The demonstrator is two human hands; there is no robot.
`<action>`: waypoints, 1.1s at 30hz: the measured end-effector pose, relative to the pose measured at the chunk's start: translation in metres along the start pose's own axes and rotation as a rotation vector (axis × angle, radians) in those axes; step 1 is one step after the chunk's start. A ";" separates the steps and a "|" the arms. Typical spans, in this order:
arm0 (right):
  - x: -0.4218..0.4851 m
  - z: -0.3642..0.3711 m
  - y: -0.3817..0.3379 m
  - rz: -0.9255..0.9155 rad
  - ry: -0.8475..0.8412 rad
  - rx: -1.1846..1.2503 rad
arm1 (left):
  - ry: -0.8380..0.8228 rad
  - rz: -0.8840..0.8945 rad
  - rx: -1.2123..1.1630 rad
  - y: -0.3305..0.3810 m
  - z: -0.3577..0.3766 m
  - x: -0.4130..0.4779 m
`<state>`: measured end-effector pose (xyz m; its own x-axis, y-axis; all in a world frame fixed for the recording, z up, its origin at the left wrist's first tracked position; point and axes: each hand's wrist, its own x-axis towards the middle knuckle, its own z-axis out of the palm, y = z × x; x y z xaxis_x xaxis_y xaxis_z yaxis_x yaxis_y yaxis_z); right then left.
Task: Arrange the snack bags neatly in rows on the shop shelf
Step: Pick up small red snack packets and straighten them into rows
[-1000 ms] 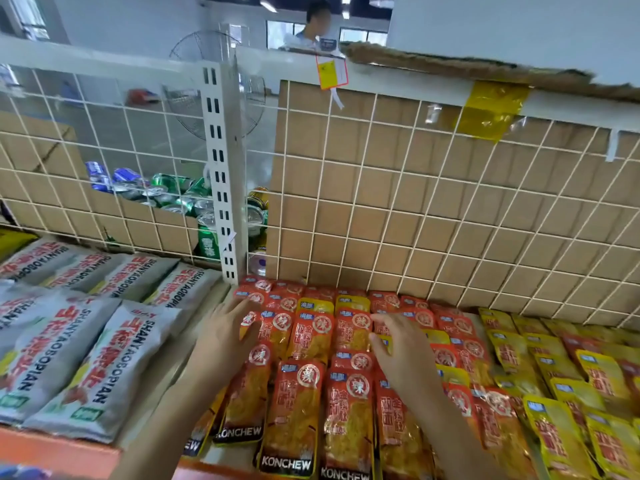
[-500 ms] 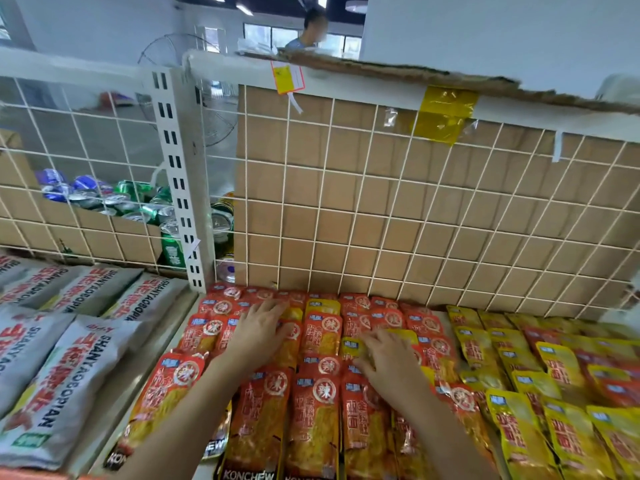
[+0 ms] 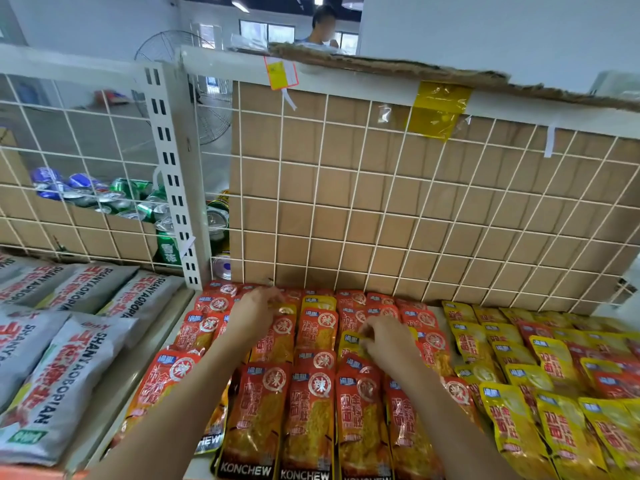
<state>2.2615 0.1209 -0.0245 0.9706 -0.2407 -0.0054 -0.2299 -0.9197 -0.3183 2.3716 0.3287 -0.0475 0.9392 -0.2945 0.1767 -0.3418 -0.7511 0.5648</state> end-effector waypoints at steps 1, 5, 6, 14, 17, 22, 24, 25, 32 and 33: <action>0.001 0.000 0.000 0.007 -0.010 0.020 | -0.007 -0.008 -0.027 0.001 -0.001 0.002; 0.006 -0.006 -0.005 0.045 0.040 0.165 | 0.036 0.006 -0.176 0.007 -0.009 0.008; 0.008 -0.008 -0.006 0.055 0.067 0.179 | 0.049 -0.014 -0.233 0.009 -0.012 0.010; 0.020 -0.031 -0.016 0.079 0.255 0.264 | 0.156 -0.034 -0.406 0.021 -0.028 0.024; 0.017 -0.041 -0.015 0.000 0.311 0.313 | 0.207 0.003 -0.452 0.024 -0.036 0.027; 0.000 -0.058 -0.009 -0.131 0.404 0.294 | 0.261 0.097 -0.491 0.021 -0.058 0.025; -0.007 -0.065 -0.005 -0.151 0.468 0.317 | 0.289 0.089 -0.543 0.016 -0.067 0.021; -0.012 -0.069 -0.003 -0.153 0.494 0.328 | 0.306 0.078 -0.575 0.014 -0.071 0.018; -0.047 -0.079 0.026 -0.099 0.585 0.489 | 0.349 0.114 -0.735 0.027 -0.084 -0.017; -0.053 -0.079 0.031 -0.087 0.590 0.489 | 0.328 0.118 -0.756 0.031 -0.083 -0.023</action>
<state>2.1970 0.0809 0.0408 0.7534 -0.4256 0.5013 0.0366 -0.7340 -0.6781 2.3426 0.3615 0.0332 0.9008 -0.0717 0.4283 -0.4335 -0.0924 0.8964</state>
